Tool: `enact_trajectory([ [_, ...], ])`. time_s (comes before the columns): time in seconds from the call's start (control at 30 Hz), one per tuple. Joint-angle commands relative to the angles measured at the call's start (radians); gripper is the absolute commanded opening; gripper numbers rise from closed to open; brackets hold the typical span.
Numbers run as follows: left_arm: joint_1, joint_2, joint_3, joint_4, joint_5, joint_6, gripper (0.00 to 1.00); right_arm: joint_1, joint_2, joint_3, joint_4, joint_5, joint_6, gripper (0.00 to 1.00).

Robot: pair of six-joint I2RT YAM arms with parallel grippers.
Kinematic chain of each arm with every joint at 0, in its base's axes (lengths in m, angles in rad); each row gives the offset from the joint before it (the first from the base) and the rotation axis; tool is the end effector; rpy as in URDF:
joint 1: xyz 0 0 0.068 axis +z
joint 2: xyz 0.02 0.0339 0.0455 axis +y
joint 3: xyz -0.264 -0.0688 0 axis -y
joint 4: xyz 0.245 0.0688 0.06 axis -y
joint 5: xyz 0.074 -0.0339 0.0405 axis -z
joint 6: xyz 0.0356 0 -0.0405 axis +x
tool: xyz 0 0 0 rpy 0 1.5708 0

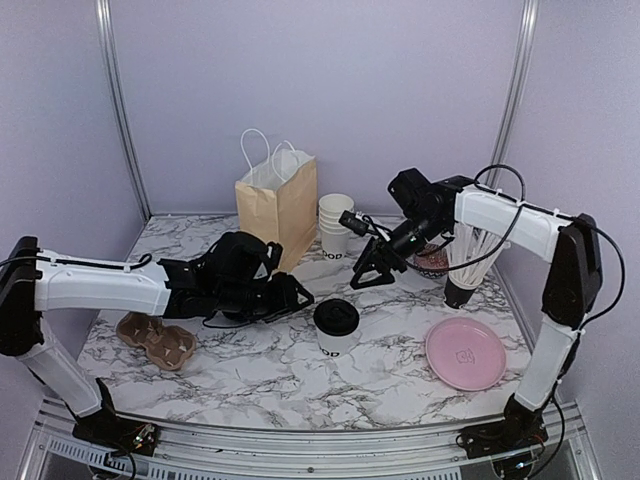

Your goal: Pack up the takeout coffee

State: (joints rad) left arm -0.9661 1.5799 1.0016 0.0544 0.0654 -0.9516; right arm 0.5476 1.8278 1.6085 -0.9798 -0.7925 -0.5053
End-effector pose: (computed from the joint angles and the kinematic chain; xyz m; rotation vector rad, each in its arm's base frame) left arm 0.2000 -0.2935 0.2390 0.0611 2.3398 -1.1495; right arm 0.3072 0.2170 0.2819 -1.4757 2.1343 1.0923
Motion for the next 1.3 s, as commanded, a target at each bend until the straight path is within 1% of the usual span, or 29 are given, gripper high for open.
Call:
enact_trajectory([
  [0.0, 0.003, -0.124, 0.021, -0.101, -0.117, 0.053, 0.44, 0.095, -0.085, -0.048, 0.029, 0.137, -0.129, 0.86],
  [0.07, 0.006, -0.171, 0.009, -0.126, -0.178, 0.066, 0.46, 0.161, -0.113, -0.094, 0.06, 0.228, -0.17, 0.94],
  [0.13, 0.018, -0.206, -0.015, -0.139, -0.214, 0.07, 0.46, 0.203, -0.12, -0.125, 0.105, 0.311, -0.178, 0.98],
  [0.27, 0.051, -0.27, -0.081, -0.14, -0.246, 0.055, 0.48, 0.239, -0.073, -0.115, 0.121, 0.407, -0.17, 0.99],
  [0.43, 0.074, -0.308, -0.132, -0.141, -0.248, 0.053, 0.48, 0.258, -0.029, -0.094, 0.138, 0.45, -0.151, 0.99],
  [0.57, 0.085, -0.314, -0.155, -0.129, -0.239, 0.053, 0.49, 0.262, 0.004, -0.063, 0.124, 0.444, -0.146, 0.94],
  [0.63, 0.091, -0.311, -0.164, -0.119, -0.23, 0.054, 0.49, 0.262, 0.021, -0.05, 0.113, 0.441, -0.142, 0.89],
  [0.73, 0.098, -0.302, -0.171, -0.106, -0.213, 0.057, 0.49, 0.262, 0.049, -0.025, 0.089, 0.441, -0.14, 0.78],
  [0.83, 0.102, -0.293, -0.176, -0.095, -0.195, 0.06, 0.49, 0.261, 0.053, -0.017, 0.088, 0.449, -0.132, 0.73],
  [1.0, 0.105, -0.291, -0.184, -0.084, -0.181, 0.066, 0.49, 0.204, 0.045, 0.008, 0.087, 0.437, -0.122, 0.7],
  [1.13, 0.11, -0.296, -0.196, -0.074, -0.176, 0.066, 0.5, 0.099, 0.05, 0.059, 0.079, 0.428, -0.12, 0.68],
  [1.27, 0.115, -0.292, -0.205, -0.065, -0.17, 0.066, 0.5, -0.013, 0.095, 0.148, 0.078, 0.469, -0.086, 0.68],
])
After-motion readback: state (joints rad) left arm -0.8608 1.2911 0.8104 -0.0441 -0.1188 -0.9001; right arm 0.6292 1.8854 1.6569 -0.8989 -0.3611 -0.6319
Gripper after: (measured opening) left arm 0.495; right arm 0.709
